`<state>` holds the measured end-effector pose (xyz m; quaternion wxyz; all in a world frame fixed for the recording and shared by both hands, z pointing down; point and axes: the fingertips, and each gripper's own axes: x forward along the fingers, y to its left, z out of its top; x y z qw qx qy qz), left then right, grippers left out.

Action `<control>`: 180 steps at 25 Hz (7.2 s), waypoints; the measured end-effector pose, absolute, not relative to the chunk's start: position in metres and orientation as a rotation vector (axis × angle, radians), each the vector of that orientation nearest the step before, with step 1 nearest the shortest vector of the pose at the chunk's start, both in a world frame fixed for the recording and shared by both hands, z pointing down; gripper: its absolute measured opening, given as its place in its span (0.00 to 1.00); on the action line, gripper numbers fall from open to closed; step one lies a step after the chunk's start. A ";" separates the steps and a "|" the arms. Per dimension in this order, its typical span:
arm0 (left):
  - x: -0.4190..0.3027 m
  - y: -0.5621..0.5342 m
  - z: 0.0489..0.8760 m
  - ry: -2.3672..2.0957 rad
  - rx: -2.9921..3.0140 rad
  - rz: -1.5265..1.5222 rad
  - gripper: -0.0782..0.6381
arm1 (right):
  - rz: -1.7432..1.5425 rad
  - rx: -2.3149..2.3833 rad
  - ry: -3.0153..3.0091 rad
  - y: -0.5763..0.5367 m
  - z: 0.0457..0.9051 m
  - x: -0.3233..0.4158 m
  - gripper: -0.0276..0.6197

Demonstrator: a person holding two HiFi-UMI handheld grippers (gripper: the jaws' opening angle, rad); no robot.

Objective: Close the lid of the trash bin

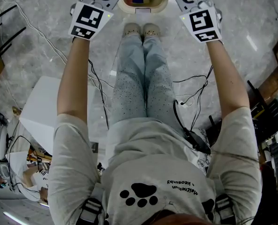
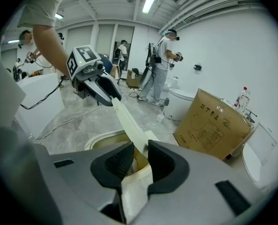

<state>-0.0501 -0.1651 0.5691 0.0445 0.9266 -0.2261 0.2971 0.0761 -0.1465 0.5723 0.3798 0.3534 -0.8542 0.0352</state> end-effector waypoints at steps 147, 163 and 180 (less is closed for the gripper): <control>-0.063 -0.083 0.715 -0.543 2.279 1.404 0.14 | 0.710 0.850 -1.864 -0.074 0.704 0.052 0.09; -0.045 -0.063 0.584 -0.831 2.217 1.121 0.14 | 0.810 1.131 -1.918 -0.059 0.564 0.057 0.09; -0.027 -0.045 0.363 -1.118 2.323 0.849 0.14 | 0.666 1.451 -2.070 -0.042 0.348 0.070 0.09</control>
